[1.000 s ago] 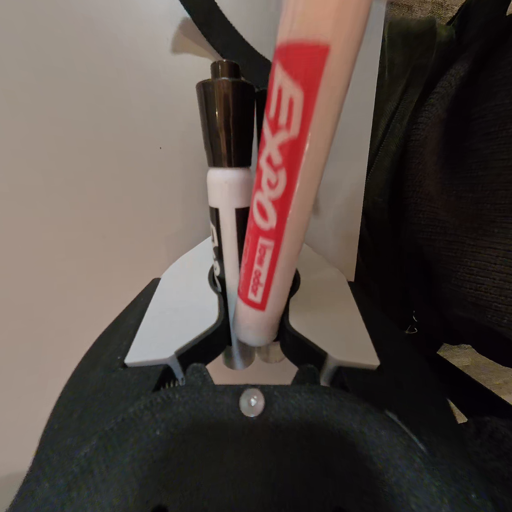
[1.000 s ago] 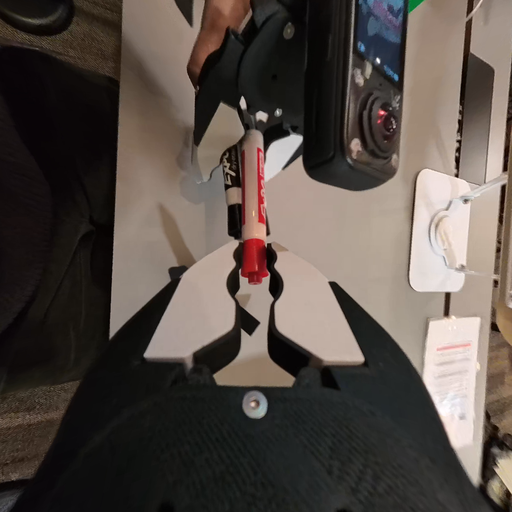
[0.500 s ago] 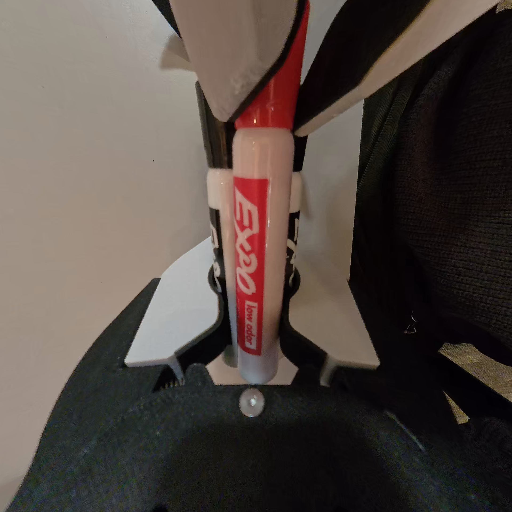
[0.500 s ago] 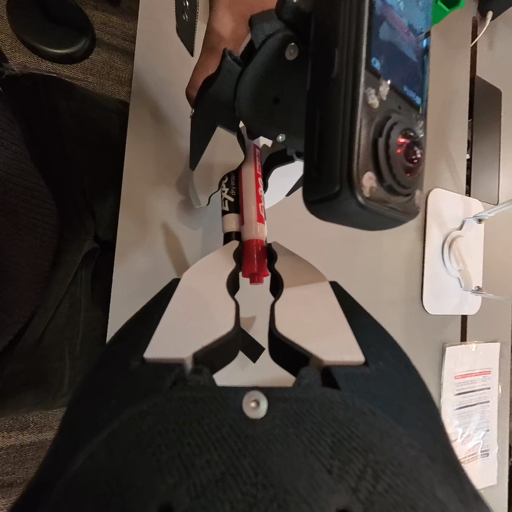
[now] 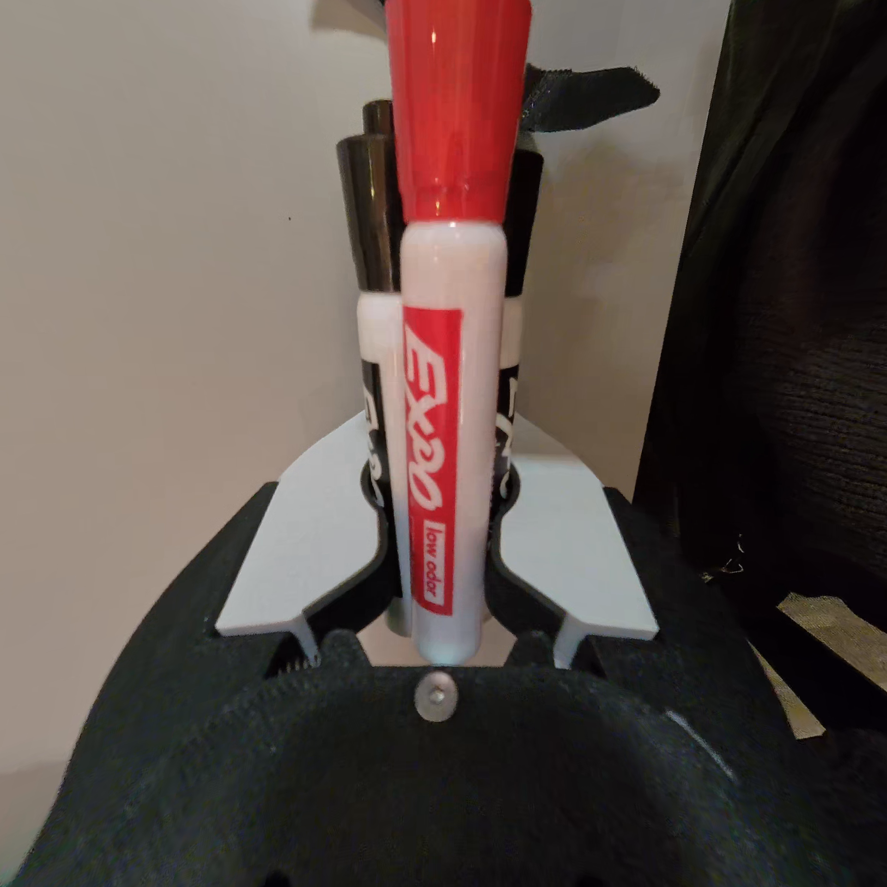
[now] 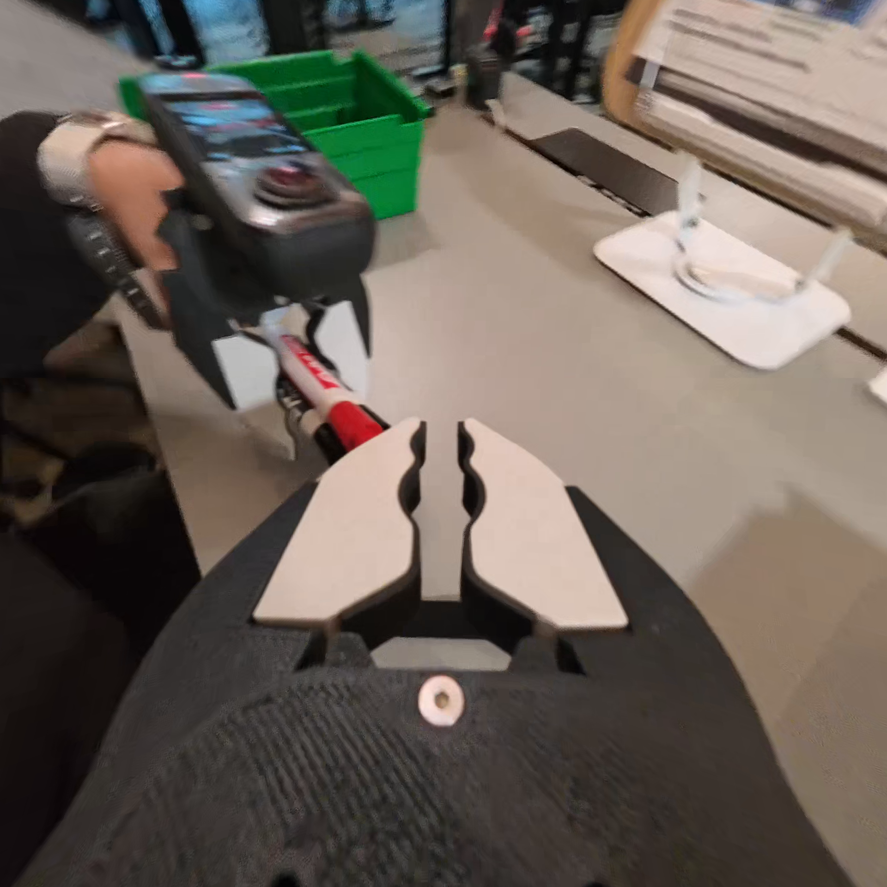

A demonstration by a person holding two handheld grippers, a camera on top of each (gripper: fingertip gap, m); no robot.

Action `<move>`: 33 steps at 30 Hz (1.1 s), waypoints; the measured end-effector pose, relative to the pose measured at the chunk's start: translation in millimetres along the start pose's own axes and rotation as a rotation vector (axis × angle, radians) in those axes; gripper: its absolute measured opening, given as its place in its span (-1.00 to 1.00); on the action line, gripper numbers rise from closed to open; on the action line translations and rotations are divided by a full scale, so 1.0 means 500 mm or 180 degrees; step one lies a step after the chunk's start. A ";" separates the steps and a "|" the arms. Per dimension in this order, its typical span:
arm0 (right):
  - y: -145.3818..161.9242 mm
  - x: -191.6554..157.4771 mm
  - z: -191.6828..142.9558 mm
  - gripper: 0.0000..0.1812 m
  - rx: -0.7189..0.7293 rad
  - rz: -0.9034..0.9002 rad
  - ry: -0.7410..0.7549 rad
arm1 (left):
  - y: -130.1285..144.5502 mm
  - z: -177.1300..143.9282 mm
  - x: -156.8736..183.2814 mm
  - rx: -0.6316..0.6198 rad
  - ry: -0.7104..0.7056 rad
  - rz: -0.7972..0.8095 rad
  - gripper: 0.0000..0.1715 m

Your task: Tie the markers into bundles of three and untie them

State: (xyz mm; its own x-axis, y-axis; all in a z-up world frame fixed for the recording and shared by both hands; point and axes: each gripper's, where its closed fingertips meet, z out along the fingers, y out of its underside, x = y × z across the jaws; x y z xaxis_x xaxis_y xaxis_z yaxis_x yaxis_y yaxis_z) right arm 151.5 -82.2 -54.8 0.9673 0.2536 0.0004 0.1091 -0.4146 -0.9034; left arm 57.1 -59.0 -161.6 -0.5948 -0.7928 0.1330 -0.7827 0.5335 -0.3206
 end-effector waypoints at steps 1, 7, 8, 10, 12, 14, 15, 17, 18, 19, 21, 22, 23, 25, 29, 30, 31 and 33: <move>0.017 0.009 0.001 -0.93 0.0037 0.0135 0.0122 | 0.000 0.002 0.002 -0.0003 0.0023 -0.0006 -0.48; 0.060 -0.021 0.013 -1.00 -0.0110 0.0148 0.0357 | -0.005 0.015 0.008 -0.0055 0.0079 -0.0018 -0.48; 0.061 -0.030 0.016 -1.00 -0.0121 0.0098 0.0366 | -0.008 0.017 0.009 -0.0043 0.0088 -0.0023 -0.48; 0.060 -0.045 0.020 -1.00 -0.0141 0.0016 0.0375 | -0.011 0.019 0.012 -0.0033 0.0106 -0.0025 -0.48; 0.060 -0.045 0.021 -1.00 -0.0162 -0.0058 0.0453 | -0.011 0.020 0.015 -0.0037 0.0119 -0.0030 -0.48; 0.059 -0.049 0.022 -1.00 -0.0155 -0.0033 0.0442 | -0.012 0.020 0.018 -0.0034 0.0117 -0.0011 -0.48; 0.059 -0.051 0.024 -1.00 -0.0160 -0.0006 0.0429 | -0.013 0.020 0.019 -0.0035 0.0115 -0.0004 -0.48; 0.063 -0.053 0.028 -1.00 -0.0195 0.0012 0.0406 | -0.015 0.018 0.020 -0.0017 0.0111 0.0001 -0.48; 0.064 -0.054 0.029 -1.00 -0.0201 0.0011 0.0396 | -0.016 0.016 0.020 -0.0003 0.0116 -0.0001 -0.48; 0.065 -0.054 0.030 -1.00 -0.0204 0.0009 0.0405 | -0.017 0.015 0.020 0.0014 0.0115 -0.0004 -0.48; 0.066 -0.056 0.033 -1.00 -0.0204 0.0002 0.0395 | -0.015 0.013 0.019 0.0014 0.0109 -0.0014 -0.48; 0.065 -0.055 0.033 -1.00 -0.0198 0.0002 0.0410 | -0.014 0.013 0.018 0.0010 0.0103 -0.0020 -0.48; 0.065 -0.055 0.033 -1.00 -0.0196 -0.0006 0.0415 | -0.012 0.013 0.016 0.0006 0.0101 -0.0026 -0.48; 0.062 -0.048 0.029 -1.00 -0.0187 -0.0050 0.0471 | -0.009 0.015 0.014 -0.0016 0.0095 -0.0035 -0.48; 0.028 -0.044 0.010 -1.00 0.0146 -0.0276 0.0487 | -0.003 0.022 0.013 -0.0114 0.0054 -0.0020 -0.48; 0.018 -0.048 0.007 -1.00 0.0243 -0.0309 0.0461 | -0.003 0.024 0.014 -0.0136 0.0051 -0.0007 -0.48; 0.017 -0.047 0.007 -1.00 0.0256 -0.0319 0.0491 | -0.004 0.026 0.017 -0.0150 0.0058 0.0004 -0.48; 0.034 -0.037 0.016 -1.00 0.0078 -0.0335 0.0595 | -0.007 0.029 0.020 -0.0160 0.0060 0.0034 -0.48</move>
State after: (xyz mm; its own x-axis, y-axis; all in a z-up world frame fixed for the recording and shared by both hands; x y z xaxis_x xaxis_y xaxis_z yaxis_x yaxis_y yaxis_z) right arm 133.8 -86.7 -73.7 0.9768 0.1270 0.1727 0.2083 -0.3724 -0.9044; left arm 56.6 -73.2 -172.6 -0.6062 -0.7815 0.1477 -0.7842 0.5564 -0.2746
